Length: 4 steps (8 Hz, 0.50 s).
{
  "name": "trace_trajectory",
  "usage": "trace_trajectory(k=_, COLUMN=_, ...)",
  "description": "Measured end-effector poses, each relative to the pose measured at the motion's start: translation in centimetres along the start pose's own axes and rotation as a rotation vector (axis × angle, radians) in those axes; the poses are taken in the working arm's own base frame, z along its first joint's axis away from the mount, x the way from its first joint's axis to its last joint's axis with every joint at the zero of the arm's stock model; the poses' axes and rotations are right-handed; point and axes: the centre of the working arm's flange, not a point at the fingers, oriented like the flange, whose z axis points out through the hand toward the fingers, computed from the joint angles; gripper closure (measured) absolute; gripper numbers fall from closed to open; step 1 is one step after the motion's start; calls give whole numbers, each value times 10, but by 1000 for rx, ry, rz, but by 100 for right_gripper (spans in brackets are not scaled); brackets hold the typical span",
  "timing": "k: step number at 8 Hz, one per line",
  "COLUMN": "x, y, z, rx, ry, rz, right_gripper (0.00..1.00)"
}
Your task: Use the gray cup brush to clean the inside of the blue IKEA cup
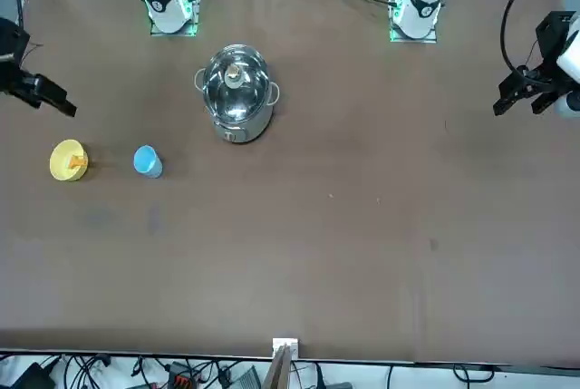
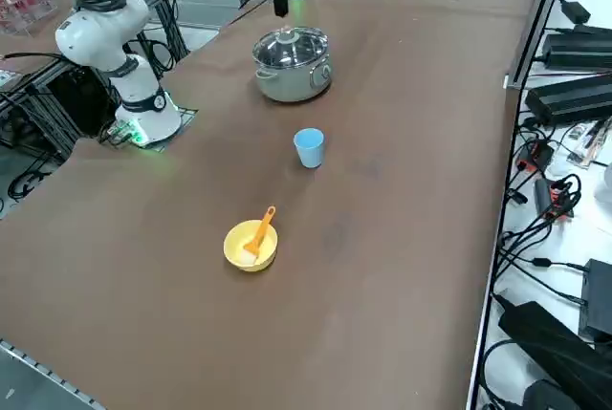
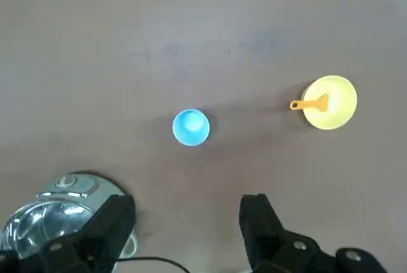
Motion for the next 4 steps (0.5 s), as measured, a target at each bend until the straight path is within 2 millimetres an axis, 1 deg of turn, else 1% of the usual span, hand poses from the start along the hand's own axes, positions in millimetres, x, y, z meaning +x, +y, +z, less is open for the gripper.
trace_trajectory(k=2, x=-19, y=3, z=-8, rx=4, ry=12, rz=-2, right_gripper=0)
trace_trajectory(k=3, x=-24, y=3, z=-11, rx=7, ry=22, rz=-4, right_gripper=0)
trace_trajectory(k=4, x=-25, y=3, z=-11, rx=8, ry=27, rz=-5, right_gripper=0)
